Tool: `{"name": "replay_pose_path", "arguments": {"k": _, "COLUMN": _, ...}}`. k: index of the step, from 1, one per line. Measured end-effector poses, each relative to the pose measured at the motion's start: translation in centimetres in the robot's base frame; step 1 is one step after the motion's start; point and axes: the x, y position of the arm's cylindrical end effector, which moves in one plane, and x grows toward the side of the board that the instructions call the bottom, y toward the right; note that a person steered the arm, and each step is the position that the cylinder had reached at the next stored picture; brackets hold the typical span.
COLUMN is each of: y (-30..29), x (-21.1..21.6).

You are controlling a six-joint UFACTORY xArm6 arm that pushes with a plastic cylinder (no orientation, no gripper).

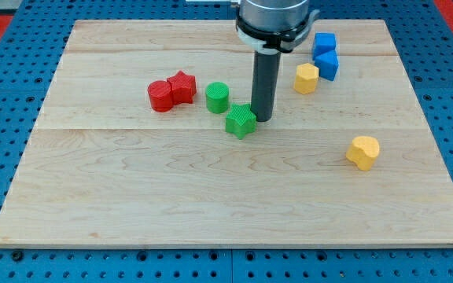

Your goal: Push the green blocks into the red blocks

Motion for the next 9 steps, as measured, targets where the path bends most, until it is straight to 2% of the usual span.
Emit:
{"name": "replay_pose_path", "arguments": {"k": 2, "y": -0.5, "x": 3.0}}
{"name": "replay_pose_path", "arguments": {"k": 4, "y": -11.8, "x": -1.0}}
{"name": "replay_pose_path", "arguments": {"k": 5, "y": -9.2, "x": 0.9}}
{"name": "replay_pose_path", "arguments": {"k": 6, "y": -2.7, "x": 1.5}}
{"name": "replay_pose_path", "arguments": {"k": 7, "y": 4.0, "x": -0.2}}
{"name": "replay_pose_path", "arguments": {"k": 8, "y": 6.8, "x": -2.5}}
{"name": "replay_pose_path", "arguments": {"k": 9, "y": 2.7, "x": -3.2}}
